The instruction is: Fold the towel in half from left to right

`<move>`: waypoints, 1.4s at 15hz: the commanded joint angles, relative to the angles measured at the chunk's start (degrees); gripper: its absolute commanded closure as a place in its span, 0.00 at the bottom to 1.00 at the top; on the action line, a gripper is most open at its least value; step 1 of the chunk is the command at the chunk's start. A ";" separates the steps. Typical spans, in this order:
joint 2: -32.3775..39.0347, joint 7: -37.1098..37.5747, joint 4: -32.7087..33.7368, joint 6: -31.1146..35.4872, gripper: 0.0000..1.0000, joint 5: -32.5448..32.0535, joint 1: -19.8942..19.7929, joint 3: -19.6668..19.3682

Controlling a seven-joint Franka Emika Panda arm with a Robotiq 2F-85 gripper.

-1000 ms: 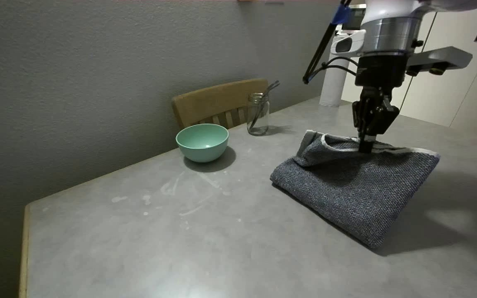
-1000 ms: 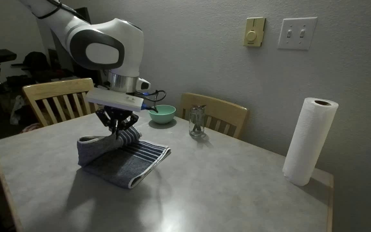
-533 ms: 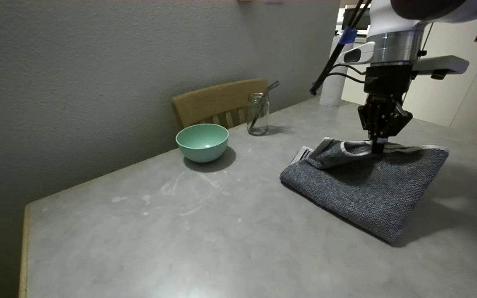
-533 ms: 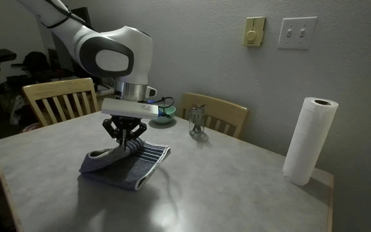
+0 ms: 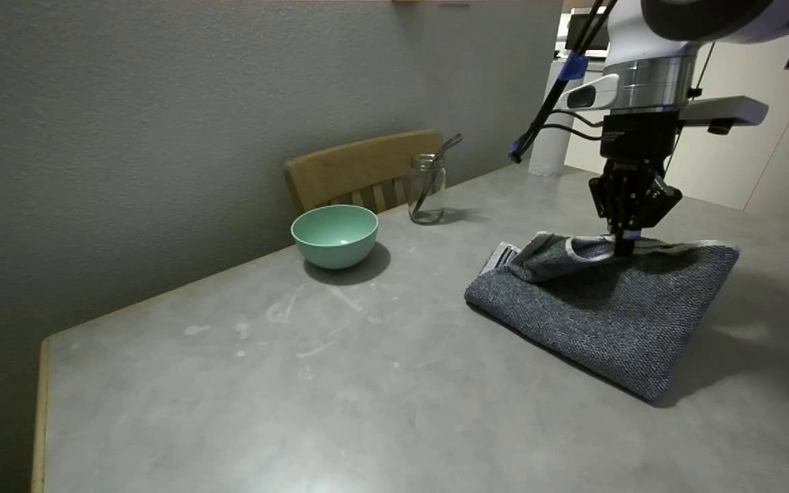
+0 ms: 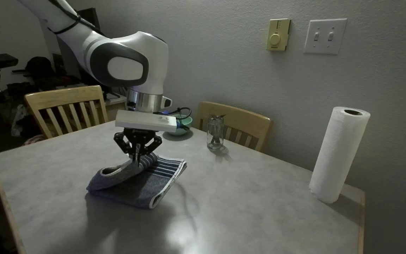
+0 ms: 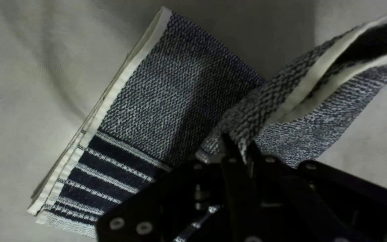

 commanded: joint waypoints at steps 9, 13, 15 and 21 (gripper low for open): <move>-6.94 20.40 -2.85 1.76 0.18 -11.04 3.41 -1.26; -10.01 32.98 -3.06 0.25 0.00 -18.39 7.38 0.74; -9.13 38.46 -2.43 -0.59 0.00 -18.38 9.41 2.29; -6.15 63.90 -1.09 -2.91 0.00 -16.71 14.23 3.97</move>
